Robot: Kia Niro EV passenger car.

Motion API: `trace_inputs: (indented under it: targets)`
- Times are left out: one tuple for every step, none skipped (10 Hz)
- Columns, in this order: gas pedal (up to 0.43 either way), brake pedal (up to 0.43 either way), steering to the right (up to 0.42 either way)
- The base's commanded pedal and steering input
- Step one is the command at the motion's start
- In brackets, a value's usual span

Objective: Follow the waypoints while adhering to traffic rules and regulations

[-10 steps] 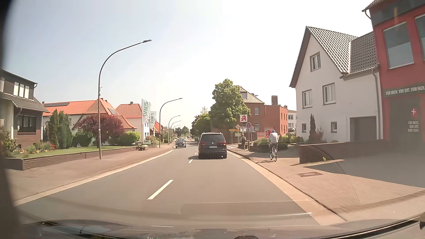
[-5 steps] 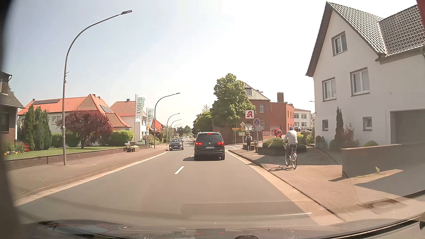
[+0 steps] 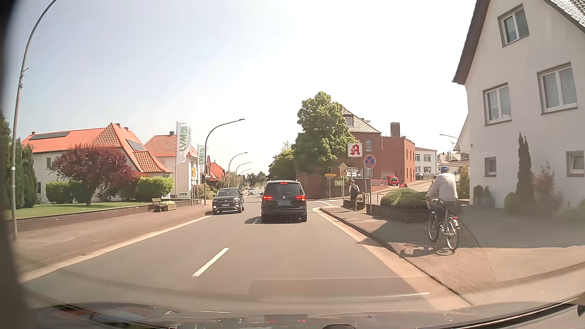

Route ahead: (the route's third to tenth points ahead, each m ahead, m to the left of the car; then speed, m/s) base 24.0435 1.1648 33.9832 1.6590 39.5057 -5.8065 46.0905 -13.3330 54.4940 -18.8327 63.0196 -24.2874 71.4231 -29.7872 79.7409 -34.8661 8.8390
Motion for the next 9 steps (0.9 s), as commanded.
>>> trace_inputs:
  targets:
    - [0.0,0.134,-0.018]
    - [0.0,0.146,-0.021]
    - [0.0,0.152,-0.024]
    - [0.0,0.152,-0.026]
    - [0.0,0.152,-0.027]
    - [0.0,0.152,-0.03]
    - [0.0,0.159,-0.031]
    - [0.0,0.159,-0.031]
    - [0.0,0.171,-0.032]
